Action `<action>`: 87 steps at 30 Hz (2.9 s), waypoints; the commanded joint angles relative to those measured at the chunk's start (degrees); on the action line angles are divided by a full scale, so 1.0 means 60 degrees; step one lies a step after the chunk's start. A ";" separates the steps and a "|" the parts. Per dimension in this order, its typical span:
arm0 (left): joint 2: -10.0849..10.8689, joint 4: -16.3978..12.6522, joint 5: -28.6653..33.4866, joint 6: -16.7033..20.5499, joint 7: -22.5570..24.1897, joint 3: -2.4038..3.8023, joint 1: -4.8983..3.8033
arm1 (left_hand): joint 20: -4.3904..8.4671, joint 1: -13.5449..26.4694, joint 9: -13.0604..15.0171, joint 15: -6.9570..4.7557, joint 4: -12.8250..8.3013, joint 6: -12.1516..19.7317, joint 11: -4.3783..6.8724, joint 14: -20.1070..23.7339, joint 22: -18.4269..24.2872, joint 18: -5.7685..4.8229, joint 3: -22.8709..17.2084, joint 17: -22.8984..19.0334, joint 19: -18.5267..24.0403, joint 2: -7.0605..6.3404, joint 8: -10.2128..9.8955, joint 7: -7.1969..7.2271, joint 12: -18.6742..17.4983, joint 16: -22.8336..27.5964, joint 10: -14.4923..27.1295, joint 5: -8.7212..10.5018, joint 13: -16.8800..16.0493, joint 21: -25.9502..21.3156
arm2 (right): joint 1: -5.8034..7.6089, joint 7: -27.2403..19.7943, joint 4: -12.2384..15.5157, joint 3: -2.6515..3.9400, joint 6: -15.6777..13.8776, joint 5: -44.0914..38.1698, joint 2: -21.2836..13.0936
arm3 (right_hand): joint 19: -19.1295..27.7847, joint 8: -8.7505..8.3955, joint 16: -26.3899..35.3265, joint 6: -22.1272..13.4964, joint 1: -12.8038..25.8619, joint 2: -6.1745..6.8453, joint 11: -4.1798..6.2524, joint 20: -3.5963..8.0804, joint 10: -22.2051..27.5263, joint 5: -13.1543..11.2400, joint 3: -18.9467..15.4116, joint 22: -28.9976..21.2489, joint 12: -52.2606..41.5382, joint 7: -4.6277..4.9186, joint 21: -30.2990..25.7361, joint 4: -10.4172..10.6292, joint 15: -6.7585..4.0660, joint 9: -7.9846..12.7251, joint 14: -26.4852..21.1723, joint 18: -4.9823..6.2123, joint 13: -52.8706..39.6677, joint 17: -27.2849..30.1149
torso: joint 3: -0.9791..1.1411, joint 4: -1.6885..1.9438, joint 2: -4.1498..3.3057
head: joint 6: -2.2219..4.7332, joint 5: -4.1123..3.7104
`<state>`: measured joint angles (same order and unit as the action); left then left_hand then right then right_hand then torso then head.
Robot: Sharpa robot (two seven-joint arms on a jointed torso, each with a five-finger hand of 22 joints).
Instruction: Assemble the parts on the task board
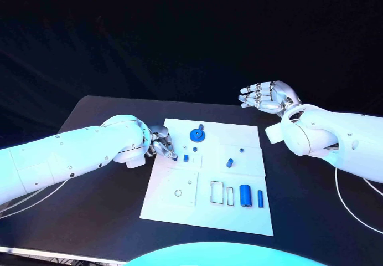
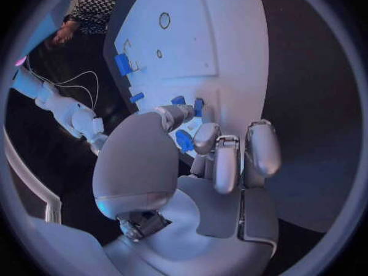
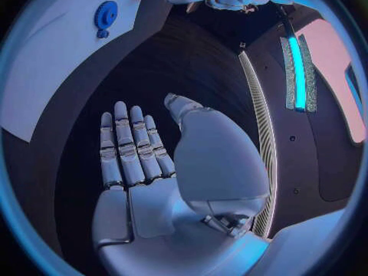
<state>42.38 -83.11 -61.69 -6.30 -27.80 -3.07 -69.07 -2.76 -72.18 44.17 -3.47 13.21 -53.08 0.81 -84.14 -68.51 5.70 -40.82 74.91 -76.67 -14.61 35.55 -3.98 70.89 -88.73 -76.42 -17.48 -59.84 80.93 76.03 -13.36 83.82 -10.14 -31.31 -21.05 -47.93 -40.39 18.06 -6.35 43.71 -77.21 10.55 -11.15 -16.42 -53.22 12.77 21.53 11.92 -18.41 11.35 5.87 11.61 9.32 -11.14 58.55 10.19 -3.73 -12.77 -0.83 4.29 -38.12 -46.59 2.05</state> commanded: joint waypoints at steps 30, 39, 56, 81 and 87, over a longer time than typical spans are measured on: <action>-0.0256 0.0153 -0.0158 -0.0213 -0.0401 -0.0036 0.0106 | 0.0121 0.0658 0.0201 -0.0182 -0.1790 -0.0430 0.0161 -0.0923 -0.0231 -0.0219 -0.1564 0.2316 -0.0188 -0.0086 0.0207 0.0256 0.0474 -0.0125 -0.0569 -0.0668 -0.0608 0.0148 | -0.0003 -0.0055 0.0032 0.0001 0.0159 -0.0026 -0.0034 | 0.0109 -0.0036 0.0060 0.0068 0.0077 -0.0021 -0.0027 -0.0001 -0.0071 -0.0023 -0.0005 -0.0030 0.0065 0.0597 -0.0016 -0.0050 -0.0012 0.0013 0.0054 0.0057 0.0013 0.0023 | -0.0006 0.0005 -0.0001 | -0.0018 -0.0016; -0.0229 0.0171 -0.0445 -0.0058 -0.0453 -0.0036 0.0107 | 0.0152 0.0618 0.0201 -0.0209 -0.1919 -0.0487 0.0182 -0.0935 -0.0348 -0.0245 -0.1584 0.2363 -0.0269 -0.0113 0.0212 0.0269 0.0535 -0.0146 -0.0633 -0.0792 -0.0716 0.0200 | -0.0003 -0.0063 0.0027 0.0001 0.0153 -0.0026 -0.0032 | 0.0116 -0.0038 0.0065 0.0066 0.0074 -0.0018 -0.0029 -0.0001 -0.0069 -0.0023 -0.0004 -0.0040 0.0069 0.0598 -0.0023 -0.0056 -0.0010 0.0015 0.0051 0.0056 0.0013 0.0030 | -0.0008 0.0005 0.0000 | -0.0025 -0.0010; -0.0223 0.0081 -0.0516 -0.0095 -0.0430 -0.0035 0.0109 | 0.0195 0.0713 0.0180 -0.0243 -0.2056 -0.0632 0.0215 -0.0955 -0.0549 -0.0288 -0.1575 0.2434 -0.0414 -0.0181 0.0199 0.0301 0.0668 -0.0177 -0.0782 -0.1330 -0.0954 0.0294 | -0.0004 -0.0066 0.0026 0.0001 0.0164 -0.0026 -0.0032 | 0.0134 -0.0039 0.0069 0.0065 0.0080 -0.0019 -0.0030 -0.0002 -0.0068 -0.0024 -0.0004 -0.0052 0.0072 0.0599 -0.0031 -0.0055 -0.0008 0.0017 0.0050 0.0054 0.0013 0.0036 | 0.0005 -0.0003 -0.0001 | -0.0052 -0.0014; -0.0239 0.0212 -0.0094 0.0129 -0.0508 -0.0040 0.0109 | 0.0310 0.1505 0.0068 -0.0364 -0.1071 -0.0801 0.0372 -0.0946 -0.0589 -0.0302 0.0138 0.2403 -0.0442 -0.0065 0.0100 0.0545 0.0760 -0.0164 -0.0884 -0.1133 -0.1223 0.0254 | -0.0004 -0.0032 0.0018 0.0001 0.0187 -0.0026 -0.0036 | 0.0188 -0.0043 0.0082 0.0061 0.0102 -0.0017 -0.0035 -0.0004 -0.0063 -0.0026 -0.0009 -0.0091 0.0083 0.0604 -0.0057 -0.0051 -0.0003 0.0023 0.0046 0.0051 0.0013 0.0057 | 0.0012 -0.0004 -0.0002 | -0.0053 -0.0005; -0.0256 0.0263 -0.0071 0.0191 -0.0537 -0.0040 0.0109 | 0.0324 0.1630 0.0001 -0.0373 -0.0701 -0.0879 0.0381 -0.0938 -0.0568 -0.0302 0.0917 0.2372 -0.0438 -0.0058 0.0044 0.0552 0.0725 -0.0152 -0.0847 -0.0993 -0.1211 0.0228 | -0.0004 -0.0031 0.0021 0.0001 0.0185 -0.0026 -0.0039 | 0.0226 -0.0044 0.0084 0.0060 0.0105 -0.0016 -0.0036 -0.0005 -0.0062 -0.0026 -0.0010 -0.0104 0.0084 0.0605 -0.0065 -0.0050 -0.0002 0.0024 0.0045 0.0050 0.0013 0.0059 | 0.0006 -0.0003 -0.0002 | -0.0039 -0.0010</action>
<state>40.86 -81.70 -62.46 -5.12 -30.00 -3.17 -68.61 -1.23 -63.11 44.25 -5.32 8.71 -58.19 2.91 -83.94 -72.00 4.79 -35.63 74.95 -79.45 -14.91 36.12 -0.47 75.55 -89.56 -81.69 -23.64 -67.18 82.48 76.03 -13.18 83.88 -10.15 -31.09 -21.03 -48.16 -39.37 18.06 -6.12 43.71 -77.21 10.55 -11.15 -16.60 -53.22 12.77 21.52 11.34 -18.13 11.35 5.87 11.62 9.32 -11.10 58.55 10.18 -3.73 -12.46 -0.76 4.27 -38.14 -46.88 2.02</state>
